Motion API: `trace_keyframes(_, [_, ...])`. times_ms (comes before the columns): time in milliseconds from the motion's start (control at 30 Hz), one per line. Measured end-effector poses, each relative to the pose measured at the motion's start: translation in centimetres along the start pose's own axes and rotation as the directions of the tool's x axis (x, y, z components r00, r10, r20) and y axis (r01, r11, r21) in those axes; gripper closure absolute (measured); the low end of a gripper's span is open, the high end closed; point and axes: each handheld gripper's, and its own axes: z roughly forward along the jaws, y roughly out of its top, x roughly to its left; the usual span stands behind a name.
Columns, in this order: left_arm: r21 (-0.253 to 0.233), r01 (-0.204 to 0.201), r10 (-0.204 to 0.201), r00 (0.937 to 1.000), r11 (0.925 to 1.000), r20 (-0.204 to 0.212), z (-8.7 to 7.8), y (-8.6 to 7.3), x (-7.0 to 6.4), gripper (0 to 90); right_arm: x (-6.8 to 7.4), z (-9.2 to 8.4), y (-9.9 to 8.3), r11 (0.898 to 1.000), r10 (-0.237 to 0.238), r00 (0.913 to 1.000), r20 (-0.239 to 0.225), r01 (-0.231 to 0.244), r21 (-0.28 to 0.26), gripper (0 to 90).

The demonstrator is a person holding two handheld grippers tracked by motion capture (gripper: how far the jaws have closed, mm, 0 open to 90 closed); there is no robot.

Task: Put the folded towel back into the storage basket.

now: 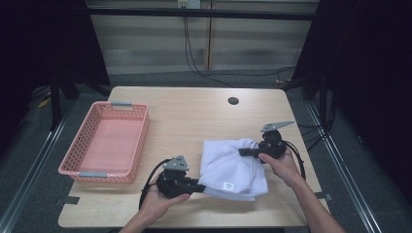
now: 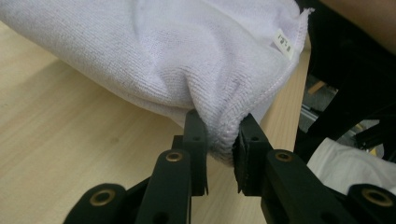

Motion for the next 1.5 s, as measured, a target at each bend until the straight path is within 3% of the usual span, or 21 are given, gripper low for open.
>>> trace_keyframes(267, [-0.033,0.005,-0.006,0.9997,0.9994,-0.022,-1.4,0.7,0.7,77.4,0.0,0.1,2.2,1.0,-0.013,0.9998,-0.017,0.012,-0.029,71.1])
trace_keyframes(500, [-0.073,0.016,-0.019,0.9992,0.9972,-0.034,-3.1,0.7,1.0,77.4,0.7,0.8,4.4,0.997,-0.059,0.9978,-0.03,0.058,-0.045,71.4])
trace_keyframes(700, [-0.113,0.027,-0.033,0.9984,0.9933,-0.046,-4.7,0.8,1.7,77.3,1.3,1.2,6.0,0.996,-0.062,0.9971,-0.043,0.059,-0.07,71.4])
trace_keyframes(933, [-0.141,0.012,-0.023,0.9971,0.99,-0.072,-6.7,1.4,1.9,77.4,1.6,2.7,7.5,0.995,-0.066,0.996,-0.061,0.062,-0.072,71.4])
trace_keyframes(1200, [-0.172,-0.001,-0.019,0.9931,0.9851,-0.116,-9.8,1.7,2.7,77.4,2.6,4.0,10.8,0.991,-0.106,0.9904,-0.089,0.097,-0.096,71.4])
trace_keyframes(1367, [-0.183,0.025,-0.051,0.9888,0.9828,-0.14,-11.9,1.6,3.7,77.4,3.3,5.5,12.8,0.988,-0.125,0.9863,-0.108,0.114,-0.103,71.5])
trace_keyframes(1500, [-0.196,0.038,-0.07,0.9845,0.9798,-0.161,-13.2,1.1,4.3,77.4,3.8,7.0,14.1,0.988,-0.116,0.9837,-0.138,0.1,-0.119,71.6])
